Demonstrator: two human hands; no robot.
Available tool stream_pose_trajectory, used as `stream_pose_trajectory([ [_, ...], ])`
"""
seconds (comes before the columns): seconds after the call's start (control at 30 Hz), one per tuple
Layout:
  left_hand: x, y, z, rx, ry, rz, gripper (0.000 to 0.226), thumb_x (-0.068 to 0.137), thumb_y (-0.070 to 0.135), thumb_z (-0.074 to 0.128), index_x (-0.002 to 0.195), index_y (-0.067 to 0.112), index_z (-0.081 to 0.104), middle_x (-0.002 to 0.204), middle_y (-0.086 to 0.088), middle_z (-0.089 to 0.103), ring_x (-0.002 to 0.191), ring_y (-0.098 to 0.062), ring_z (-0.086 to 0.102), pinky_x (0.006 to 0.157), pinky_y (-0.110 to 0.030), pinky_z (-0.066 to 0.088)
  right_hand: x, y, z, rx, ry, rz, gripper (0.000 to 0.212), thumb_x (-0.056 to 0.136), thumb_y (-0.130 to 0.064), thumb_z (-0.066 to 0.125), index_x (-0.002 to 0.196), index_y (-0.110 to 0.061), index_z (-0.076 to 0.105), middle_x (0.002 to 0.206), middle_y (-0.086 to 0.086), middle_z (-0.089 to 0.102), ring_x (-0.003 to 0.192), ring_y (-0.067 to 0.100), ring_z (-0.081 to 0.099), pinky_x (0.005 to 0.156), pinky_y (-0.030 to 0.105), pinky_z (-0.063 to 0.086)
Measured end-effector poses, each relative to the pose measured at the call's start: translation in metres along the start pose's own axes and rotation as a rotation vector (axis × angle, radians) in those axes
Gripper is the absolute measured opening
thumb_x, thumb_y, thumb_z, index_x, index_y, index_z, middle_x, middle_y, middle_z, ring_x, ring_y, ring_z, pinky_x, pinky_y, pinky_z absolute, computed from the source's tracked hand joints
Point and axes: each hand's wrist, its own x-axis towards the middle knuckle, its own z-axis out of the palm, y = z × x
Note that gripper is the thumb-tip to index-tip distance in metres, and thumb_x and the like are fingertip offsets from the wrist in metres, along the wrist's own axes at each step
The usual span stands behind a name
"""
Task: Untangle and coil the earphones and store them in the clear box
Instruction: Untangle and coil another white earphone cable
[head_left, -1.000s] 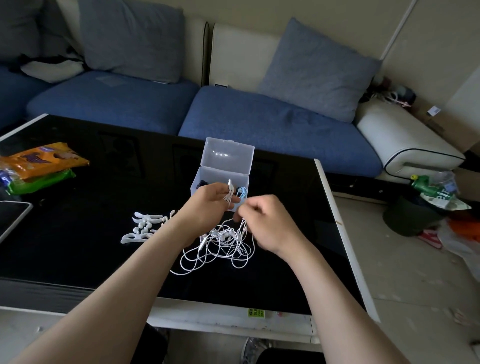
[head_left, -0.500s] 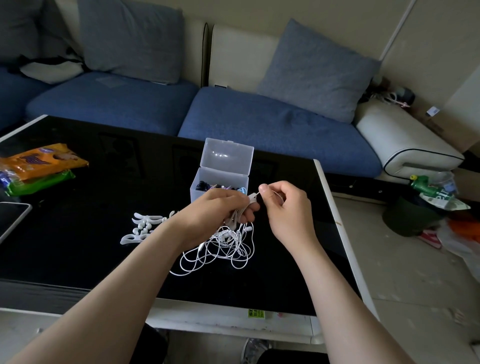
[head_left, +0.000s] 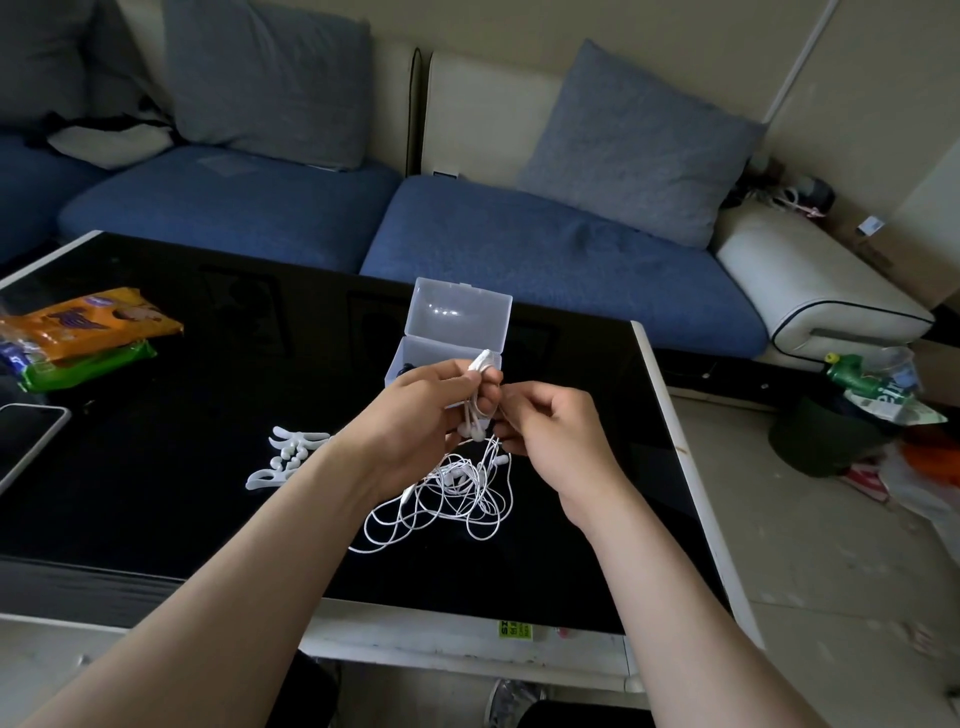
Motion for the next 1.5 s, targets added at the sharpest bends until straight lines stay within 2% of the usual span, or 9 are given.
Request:
stream_pose_trajectory([
  [0.13, -0.001, 0.002, 0.001, 0.008, 0.041, -0.019, 0.021, 0.109, 0.016, 0.046, 0.100, 0.015, 0.065, 0.082, 0.001, 0.061, 0.076, -0.013, 0.058, 0.060, -0.020, 0.044, -0.002, -0.001, -0.001, 0.007, -0.048, -0.003, 0.018, 0.105, -0.017, 0.066, 0.098, -0.017, 0.082, 0.079, 0.000, 0.077, 0.069, 0.006, 0.067, 0.071, 0.025, 0.058],
  [0.27, 0.001, 0.004, 0.001, -0.036, 0.120, -0.047, 0.029, 0.104, 0.017, 0.042, 0.080, 0.018, 0.059, 0.074, 0.001, 0.056, 0.065, -0.013, 0.056, 0.067, -0.029, 0.039, -0.004, -0.004, 0.002, 0.058, -0.076, -0.029, 0.011, 0.101, -0.008, 0.071, 0.101, -0.012, 0.081, 0.075, 0.000, 0.076, 0.066, 0.008, 0.066, 0.067, 0.024, 0.058],
  [0.43, 0.003, 0.003, 0.000, -0.030, 0.157, -0.029, 0.028, 0.097, 0.015, 0.034, 0.072, 0.017, 0.048, 0.069, -0.003, 0.049, 0.064, -0.017, 0.047, 0.069, -0.035, 0.039, -0.006, -0.008, 0.004, 0.067, -0.127, -0.082, 0.018, 0.096, -0.008, 0.077, 0.095, -0.026, 0.082, 0.075, 0.004, 0.077, 0.065, 0.013, 0.066, 0.067, 0.026, 0.058],
  [0.6, 0.004, 0.001, 0.000, 0.009, 0.173, 0.021, 0.026, 0.094, 0.015, 0.037, 0.070, 0.013, 0.046, 0.067, -0.008, 0.045, 0.063, -0.024, 0.044, 0.067, -0.039, 0.037, -0.007, -0.011, 0.006, -0.045, -0.136, -0.138, 0.028, 0.093, -0.003, 0.072, 0.087, -0.026, 0.085, 0.076, 0.012, 0.078, 0.063, 0.022, 0.072, 0.069, 0.038, 0.061],
  [0.7, 0.004, 0.002, -0.001, 0.037, 0.206, 0.028, 0.023, 0.090, 0.017, 0.039, 0.069, 0.013, 0.046, 0.069, -0.009, 0.045, 0.066, -0.027, 0.042, 0.065, -0.039, 0.036, -0.007, -0.010, 0.008, -0.074, -0.149, -0.169, 0.012, 0.093, -0.011, 0.075, 0.092, -0.019, 0.085, 0.078, 0.011, 0.079, 0.070, 0.028, 0.077, 0.074, 0.044, 0.065],
  [0.77, 0.004, 0.003, -0.001, 0.049, 0.212, 0.022, 0.025, 0.093, 0.015, 0.037, 0.070, 0.014, 0.045, 0.070, -0.008, 0.045, 0.070, -0.029, 0.044, 0.065, -0.036, 0.038, -0.007, -0.009, 0.010, -0.080, -0.156, -0.185, 0.006, 0.094, -0.020, 0.082, 0.097, -0.015, 0.084, 0.078, 0.008, 0.080, 0.070, 0.028, 0.078, 0.072, 0.042, 0.066],
  [1.03, 0.002, 0.008, -0.006, 0.046, 0.203, 0.006, 0.021, 0.091, 0.017, 0.038, 0.071, 0.015, 0.043, 0.071, -0.009, 0.045, 0.061, -0.020, 0.042, 0.061, -0.034, 0.038, 0.002, -0.007, 0.012, 0.065, -0.158, -0.130, 0.013, 0.091, -0.009, 0.083, 0.097, 0.002, 0.079, 0.077, 0.017, 0.079, 0.067, 0.029, 0.076, 0.064, 0.032, 0.063],
  [1.33, 0.003, 0.012, -0.013, 0.080, 0.247, 0.004, 0.024, 0.092, 0.016, 0.040, 0.070, 0.016, 0.048, 0.076, -0.010, 0.052, 0.061, -0.019, 0.049, 0.063, -0.033, 0.037, 0.015, -0.003, 0.026, 0.034, -0.135, -0.150, 0.015, 0.093, -0.017, 0.083, 0.096, -0.002, 0.080, 0.077, 0.017, 0.078, 0.066, 0.030, 0.075, 0.064, 0.036, 0.063],
  [1.5, 0.009, 0.016, -0.016, 0.134, 0.353, 0.068, 0.034, 0.092, 0.013, 0.044, 0.061, 0.018, 0.057, 0.070, -0.005, 0.062, 0.062, -0.014, 0.057, 0.064, -0.029, 0.043, 0.024, -0.005, 0.025, -0.065, -0.104, -0.211, 0.015, 0.097, -0.023, 0.079, 0.091, -0.010, 0.082, 0.073, 0.010, 0.076, 0.063, 0.018, 0.070, 0.062, 0.030, 0.057],
])
